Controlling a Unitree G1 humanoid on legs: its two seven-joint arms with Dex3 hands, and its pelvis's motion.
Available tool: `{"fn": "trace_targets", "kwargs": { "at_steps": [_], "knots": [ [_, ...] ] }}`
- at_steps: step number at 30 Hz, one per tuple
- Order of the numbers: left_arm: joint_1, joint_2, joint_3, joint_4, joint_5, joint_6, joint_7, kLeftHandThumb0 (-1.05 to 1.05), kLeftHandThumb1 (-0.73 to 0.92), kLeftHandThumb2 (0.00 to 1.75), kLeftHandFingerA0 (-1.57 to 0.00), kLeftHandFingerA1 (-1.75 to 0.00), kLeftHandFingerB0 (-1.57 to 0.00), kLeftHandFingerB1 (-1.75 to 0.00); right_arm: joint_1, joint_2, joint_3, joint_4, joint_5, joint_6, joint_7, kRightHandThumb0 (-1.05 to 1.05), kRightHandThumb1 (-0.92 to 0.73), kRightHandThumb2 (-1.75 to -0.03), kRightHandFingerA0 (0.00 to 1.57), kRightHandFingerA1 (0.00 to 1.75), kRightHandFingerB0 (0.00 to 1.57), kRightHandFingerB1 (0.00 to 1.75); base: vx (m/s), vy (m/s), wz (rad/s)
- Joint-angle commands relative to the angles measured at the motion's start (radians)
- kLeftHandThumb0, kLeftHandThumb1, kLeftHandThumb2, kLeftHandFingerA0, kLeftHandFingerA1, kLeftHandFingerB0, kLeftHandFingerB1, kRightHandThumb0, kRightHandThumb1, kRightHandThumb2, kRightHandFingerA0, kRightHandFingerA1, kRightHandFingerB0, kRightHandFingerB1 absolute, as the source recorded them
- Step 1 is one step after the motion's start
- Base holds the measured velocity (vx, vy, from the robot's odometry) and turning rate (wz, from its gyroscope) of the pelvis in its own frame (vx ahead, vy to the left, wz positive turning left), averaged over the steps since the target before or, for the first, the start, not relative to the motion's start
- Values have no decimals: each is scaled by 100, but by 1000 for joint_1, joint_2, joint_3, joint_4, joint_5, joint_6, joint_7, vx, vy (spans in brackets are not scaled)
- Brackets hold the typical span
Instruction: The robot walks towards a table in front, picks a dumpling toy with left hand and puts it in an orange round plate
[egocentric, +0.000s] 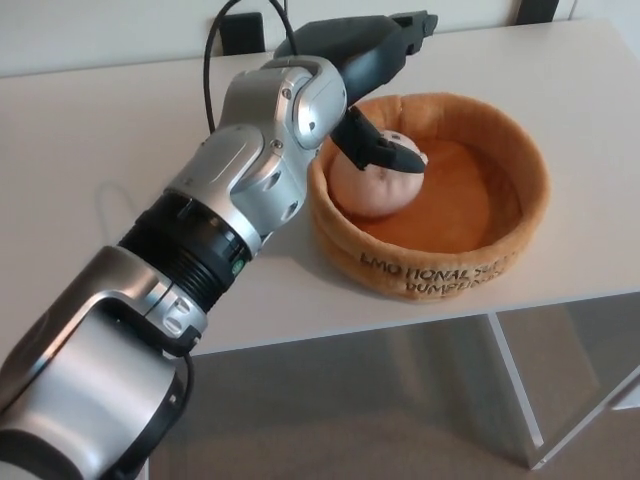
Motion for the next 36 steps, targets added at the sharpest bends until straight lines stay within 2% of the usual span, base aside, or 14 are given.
{"fn": "trace_targets", "kwargs": {
  "at_steps": [1, 11, 14, 18, 19, 20, 21, 22, 23, 26, 28, 30, 31, 36],
  "knots": [
    [14, 62, 1, -102, -3, -16, -87, -96, 52, 96, 0, 0, 0, 0, 10, -27, 11, -20, -14, 7, 0, -33, -78, -63, 46, 62, 25, 34, 0, 0, 0],
    [54, 112, 24, -202, -23, -41, -107, -96, 53, 96, 0, -5, 0, 0, 7, -11, 11, -8, -5, 11, -1, -33, -77, -63, 44, 61, 24, 34, 0, 0, 0],
    [196, 156, 138, -490, -74, -67, -52, -100, 57, 97, 0, -2, 0, 0, 3, -17, 19, -9, -13, 6, 2, -33, -77, -62, 43, 59, 23, 33, 0, 0, 0],
    [219, 157, 153, -533, -70, -60, -60, -100, 57, 97, 0, -2, 0, 0, 2, -18, 21, -8, -12, 6, 2, -33, -77, -62, 43, 59, 23, 33, 0, 0, 0],
    [327, 182, 244, -763, -141, -84, -87, -85, 64, 59, -8, -28, 0, -16, -3, -25, 21, -3, -13, 3, 2, -32, -78, -63, 44, 58, 24, 34, 0, 0, 0],
    [406, 202, 312, -934, -196, -101, -106, -85, 64, 59, -8, -28, 0, -16, -7, -31, 20, 1, -14, 0, 2, -32, -78, -63, 44, 58, 24, 34, 0, 0, 0],
    [515, 218, 406, -1129, -284, -116, -137, -74, 47, 88, -6, -29, 0, -22, -5, -34, 20, 5, -14, 1, 1, -32, -78, -63, 45, 60, 25, 35, 0, 0, 0],
    [613, 229, 491, -1291, -367, -123, -167, -74, 47, 88, -6, -29, 0, -22, 0, -34, 19, 8, -13, 2, -1, -32, -78, -63, 45, 60, 25, 35, 0, 0, 0],
    [708, 227, 555, -1392, -420, -116, -193, -72, 56, 58, -15, -27, -10, -27, 9, -35, 22, 6, -17, 1, -4, -33, -79, -63, 46, 60, 26, 34, 0, 0, 0],
    [1022, 216, 725, -1584, -585, -180, -254, -70, 46, 76, -19, -42, -14, -38, 19, -42, 34, 9, -32, 3, -13, -33, -78, -63, 45, 57, 25, 33, 0, 0, 0],
    [1330, 213, 847, -1603, -682, -329, -323, -68, 54, 58, -25, -36, -19, -30, 15, -40, 29, 22, -25, 5, -3, -34, -80, -66, 42, 60, 25, 35, 0, 0, 0],
    [1520, 211, 892, -1551, -712, -460, -352, -71, 47, 76, -19, -42, -14, -39, 16, -36, 28, 32, -23, 8, -5, -34, -80, -63, 44, 62, 26, 34, 0, 0, 0],
    [1685, 222, 896, -1427, -705, -617, -356, -71, 59, 58, -24, -34, -19, -31, 17, -31, 31, 39, -27, 13, -16, -34, -80, -63, 43, 61, 25, 34, 0, 0, 0],
    [1914, 320, 826, -1050, -574, -831, -293, -71, 57, 58, -32, -34, -27, -31, 22, -32, 42, 56, -44, 21, -43, -34, -79, -63, 47, 63, 25, 33, 0, 0, 0]
  ]
}}
